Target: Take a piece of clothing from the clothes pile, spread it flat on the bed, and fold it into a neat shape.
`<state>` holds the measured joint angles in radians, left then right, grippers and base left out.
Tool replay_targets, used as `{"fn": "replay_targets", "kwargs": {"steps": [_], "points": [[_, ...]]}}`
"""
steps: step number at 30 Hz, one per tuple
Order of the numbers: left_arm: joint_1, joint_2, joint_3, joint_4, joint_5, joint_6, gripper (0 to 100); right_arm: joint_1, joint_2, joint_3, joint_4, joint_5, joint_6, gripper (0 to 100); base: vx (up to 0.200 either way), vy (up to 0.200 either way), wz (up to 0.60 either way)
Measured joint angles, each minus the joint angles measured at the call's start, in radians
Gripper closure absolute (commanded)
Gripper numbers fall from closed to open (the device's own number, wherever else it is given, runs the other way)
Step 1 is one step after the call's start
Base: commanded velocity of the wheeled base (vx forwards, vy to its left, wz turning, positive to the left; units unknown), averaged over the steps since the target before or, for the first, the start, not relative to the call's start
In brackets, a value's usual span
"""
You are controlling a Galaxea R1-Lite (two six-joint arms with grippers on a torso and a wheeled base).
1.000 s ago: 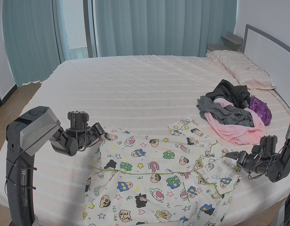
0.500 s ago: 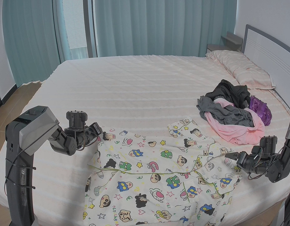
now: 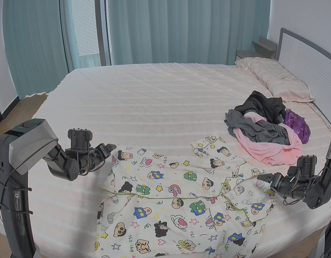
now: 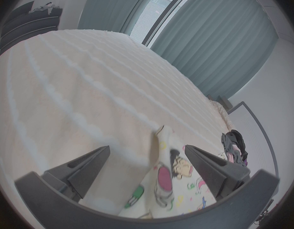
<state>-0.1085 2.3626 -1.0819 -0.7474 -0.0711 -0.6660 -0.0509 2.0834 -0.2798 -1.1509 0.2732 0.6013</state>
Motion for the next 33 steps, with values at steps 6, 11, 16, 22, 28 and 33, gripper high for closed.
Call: {"fn": "replay_targets", "kwargs": {"steps": [6, 11, 16, 22, 28, 33], "points": [[0.001, -0.073, 0.180, -0.006, -0.005, -0.060, 0, -0.001, 0.001, 0.006, -0.012, 0.000, 0.001, 0, 0.000, 0.000, 0.00], [0.000, -0.140, 0.337, -0.048, -0.041, -0.165, 0, -0.001, 0.001, 0.011, -0.017, 0.001, 0.001, 0, 0.000, 0.000, 0.00], [-0.003, -0.182, 0.420, -0.100, -0.072, -0.240, 0, -0.001, 0.001, 0.017, -0.019, 0.002, 0.001, 0, 0.000, 0.000, 0.00], [-0.019, -0.192, 0.438, -0.106, -0.088, -0.257, 0, 0.000, 0.001, 0.020, -0.021, 0.001, 0.001, 0, 0.000, 0.000, 0.00], [-0.037, -0.179, 0.439, -0.105, -0.094, -0.254, 0, 0.001, 0.000, 0.021, -0.021, 0.002, 0.001, 0, 0.000, 0.000, 0.00], [-0.051, -0.173, 0.443, -0.087, -0.089, -0.233, 100, 0.001, 0.000, 0.021, -0.021, 0.001, 0.001, 0, 0.000, 0.000, 0.00]]}}
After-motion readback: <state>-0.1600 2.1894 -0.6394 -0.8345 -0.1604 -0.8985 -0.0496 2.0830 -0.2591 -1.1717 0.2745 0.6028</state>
